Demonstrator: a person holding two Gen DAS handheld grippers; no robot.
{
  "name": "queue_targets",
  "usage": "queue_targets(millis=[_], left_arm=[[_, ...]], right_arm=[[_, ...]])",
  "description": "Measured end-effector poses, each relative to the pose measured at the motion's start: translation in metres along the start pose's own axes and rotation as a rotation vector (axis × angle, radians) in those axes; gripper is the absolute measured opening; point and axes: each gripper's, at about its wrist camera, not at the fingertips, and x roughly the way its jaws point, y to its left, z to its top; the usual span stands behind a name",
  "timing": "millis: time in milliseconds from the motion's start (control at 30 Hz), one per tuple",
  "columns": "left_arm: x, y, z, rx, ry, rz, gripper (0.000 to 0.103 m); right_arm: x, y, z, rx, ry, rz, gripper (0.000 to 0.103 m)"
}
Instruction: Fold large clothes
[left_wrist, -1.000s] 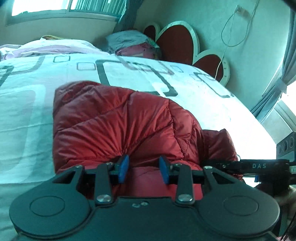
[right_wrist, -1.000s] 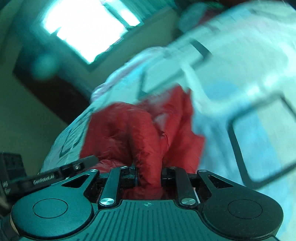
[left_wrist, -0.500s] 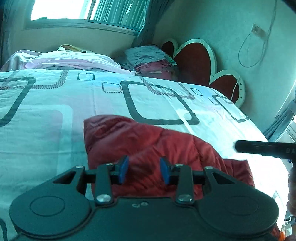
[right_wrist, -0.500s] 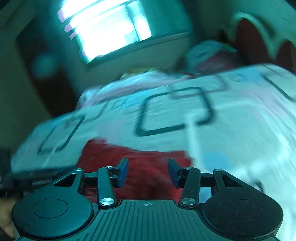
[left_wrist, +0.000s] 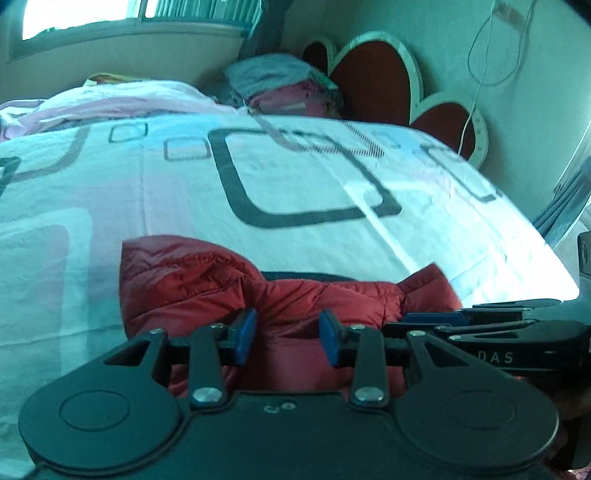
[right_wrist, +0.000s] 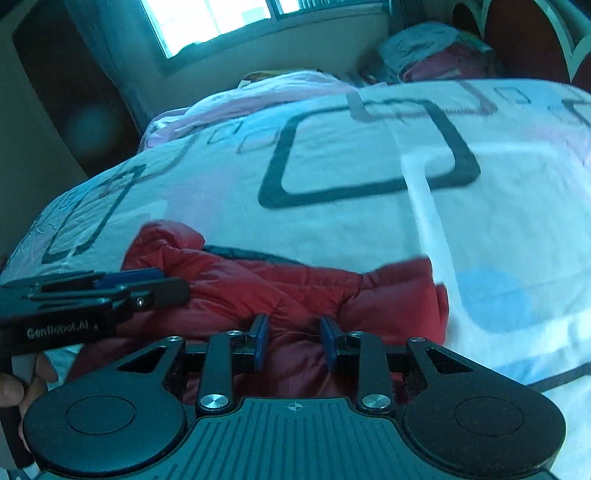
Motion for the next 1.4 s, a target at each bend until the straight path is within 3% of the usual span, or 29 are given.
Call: queue_targets(millis=[167,300,467,633,800,967,1033,1100,1233,1400], left_arm=[[0.009,-0.001,-0.001,0.007,0.027,0.006,0.036],[0.001,-0.004,-0.001,0.026,0.030,0.019,0.037],[-0.065,-0.016,-0.015,0.048,-0.073,-0.025,0.037],[-0.098,-0.035,-0.051,0.069,-0.083,-0.066,0.037],[-0.079,-0.036,-0.078,0.066,-0.044,-0.031,0.040],[-0.072,-0.036,-0.080,0.072,-0.024,-0.018,0.038],[-0.090,-0.039,-0.075,0.058,-0.030,-0.037,0.037],[-0.116,-0.047,-0.077,0.053,-0.053,-0.077,0.037],[-0.146,-0.058,-0.097,0.012,-0.014,-0.123,0.037],[-0.153,-0.064,-0.130,-0.001,0.038,-0.076,0.036]], right_arm=[[0.000,-0.028,-0.004,0.131,-0.022,0.055,0.030],[-0.008,-0.028,0.003,0.140,-0.003,0.056,0.030],[-0.088,-0.037,0.004,0.169,-0.131,0.059,0.030],[-0.130,-0.038,-0.026,0.095,-0.109,0.046,0.030],[-0.098,-0.038,-0.054,0.067,-0.019,-0.012,0.029],[-0.083,-0.042,-0.062,0.079,0.015,-0.020,0.026],[-0.103,-0.036,-0.057,0.057,-0.006,-0.028,0.027],[-0.138,-0.026,-0.056,0.027,-0.059,0.028,0.027],[-0.183,0.003,-0.064,-0.068,-0.065,0.109,0.027],[-0.176,0.031,-0.098,-0.161,0.022,0.090,0.027]])
